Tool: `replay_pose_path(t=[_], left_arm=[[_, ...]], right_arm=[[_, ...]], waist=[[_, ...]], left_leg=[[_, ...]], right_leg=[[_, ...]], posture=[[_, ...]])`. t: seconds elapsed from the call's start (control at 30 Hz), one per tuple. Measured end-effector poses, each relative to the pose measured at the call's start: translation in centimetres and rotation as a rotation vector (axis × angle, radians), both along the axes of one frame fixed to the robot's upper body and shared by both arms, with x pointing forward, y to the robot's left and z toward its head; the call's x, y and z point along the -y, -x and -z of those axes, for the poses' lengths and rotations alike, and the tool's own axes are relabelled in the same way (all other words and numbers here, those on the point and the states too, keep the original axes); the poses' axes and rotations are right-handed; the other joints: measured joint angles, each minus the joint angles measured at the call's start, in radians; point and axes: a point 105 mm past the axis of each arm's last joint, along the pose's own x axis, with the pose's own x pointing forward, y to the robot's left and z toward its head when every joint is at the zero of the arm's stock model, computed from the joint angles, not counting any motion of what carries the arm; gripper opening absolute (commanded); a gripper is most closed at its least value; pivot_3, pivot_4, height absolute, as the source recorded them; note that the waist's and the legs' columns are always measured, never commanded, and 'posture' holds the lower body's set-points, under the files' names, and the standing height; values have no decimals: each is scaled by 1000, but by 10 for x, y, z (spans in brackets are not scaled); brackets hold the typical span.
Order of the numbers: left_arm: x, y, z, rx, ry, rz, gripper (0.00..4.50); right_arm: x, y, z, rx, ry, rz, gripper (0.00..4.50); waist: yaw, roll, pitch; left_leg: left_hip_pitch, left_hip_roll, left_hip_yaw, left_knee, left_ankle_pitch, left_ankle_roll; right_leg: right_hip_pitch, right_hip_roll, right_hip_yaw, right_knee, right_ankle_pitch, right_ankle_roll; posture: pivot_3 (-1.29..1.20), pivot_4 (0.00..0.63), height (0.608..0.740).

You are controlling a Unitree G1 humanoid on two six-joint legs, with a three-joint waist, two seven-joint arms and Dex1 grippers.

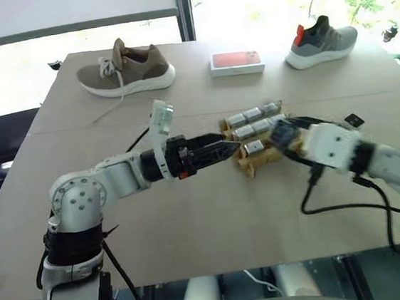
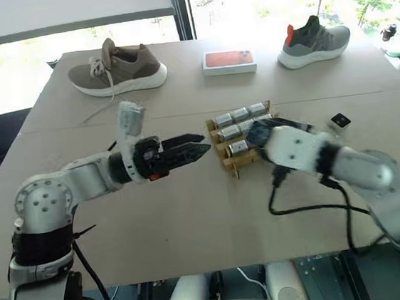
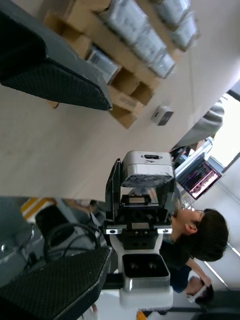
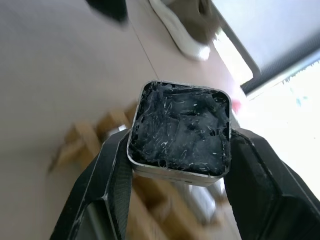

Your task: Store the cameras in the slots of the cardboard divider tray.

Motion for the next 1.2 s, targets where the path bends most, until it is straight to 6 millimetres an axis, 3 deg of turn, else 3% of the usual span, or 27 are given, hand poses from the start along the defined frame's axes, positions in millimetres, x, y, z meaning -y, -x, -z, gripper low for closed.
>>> replay_pose_path(t=[0.1,0.23,0.37,0.5,0.53,0.7,0.77,0.83,0.97,1.1,1.2], left_arm=[[4,-2,1,-12,-35,11,4500],[7,-4,2,-23,-45,7,4500],[5,-7,3,-35,-48,-12,3343],[6,-6,-4,-31,-42,5,1224],[5,-5,-5,-31,-38,6,859],[4,-11,-10,-13,-52,-18,860],[4,-15,-16,26,-67,-37,860],[8,-22,-19,68,-86,-60,860],[37,-43,-21,184,-160,-36,860],[75,-59,-3,351,-288,78,860],[100,-73,20,387,-364,150,860]], right_arm=[[-29,2,-5,23,10,-126,2084],[-49,2,-12,33,-10,-200,2084],[-55,1,-10,27,-10,-227,2084],[-58,-3,-7,10,-13,-227,2084],[-58,-3,-8,13,-15,-230,2562],[-55,-1,-4,1,-27,-230,4499],[-43,-3,4,-57,-67,-167,4499],[-18,-5,18,-148,-107,-63,4499],[41,3,37,-282,-196,155,4499],[76,18,31,-297,-303,255,4499],[86,26,25,-296,-345,277,4499]], waist=[[11,0,0],[16,0,0],[22,0,0],[23,0,0],[24,0,0],[27,0,0],[30,0,0],[38,0,0],[56,0,0],[45,2,0],[37,2,0]], left_leg=[[-2,-1,-1,0,0,0],[-6,-3,-1,0,0,0],[-7,-3,-3,0,0,-1],[-7,-3,-4,1,1,-2],[-7,-3,-4,1,1,-2],[-7,-3,-5,1,1,-2],[-9,-4,-6,1,1,-2],[-11,-4,-8,2,1,-2],[-12,-10,-6,3,1,-2],[-10,-9,-4,2,1,-1],[-10,-9,-4,3,1,-1]], right_leg=[[0,-2,-2,-1,0,0],[-2,-6,-4,-2,0,0],[-3,-6,-6,-2,0,0],[-2,-5,-6,0,0,0],[-2,-5,-6,0,0,0],[-2,-6,-7,-1,0,0],[-2,-6,-9,-1,0,0],[-2,-7,-11,-3,0,0],[-1,-7,-17,-3,0,0],[0,-5,-16,-2,0,0],[0,-4,-16,-2,0,0]], posture=[[0,150,740],[0,150,740],[0,150,740],[0,150,740],[0,150,740],[0,150,740],[0,150,740],[0,150,740],[0,150,740],[0,150,740],[0,150,740]])
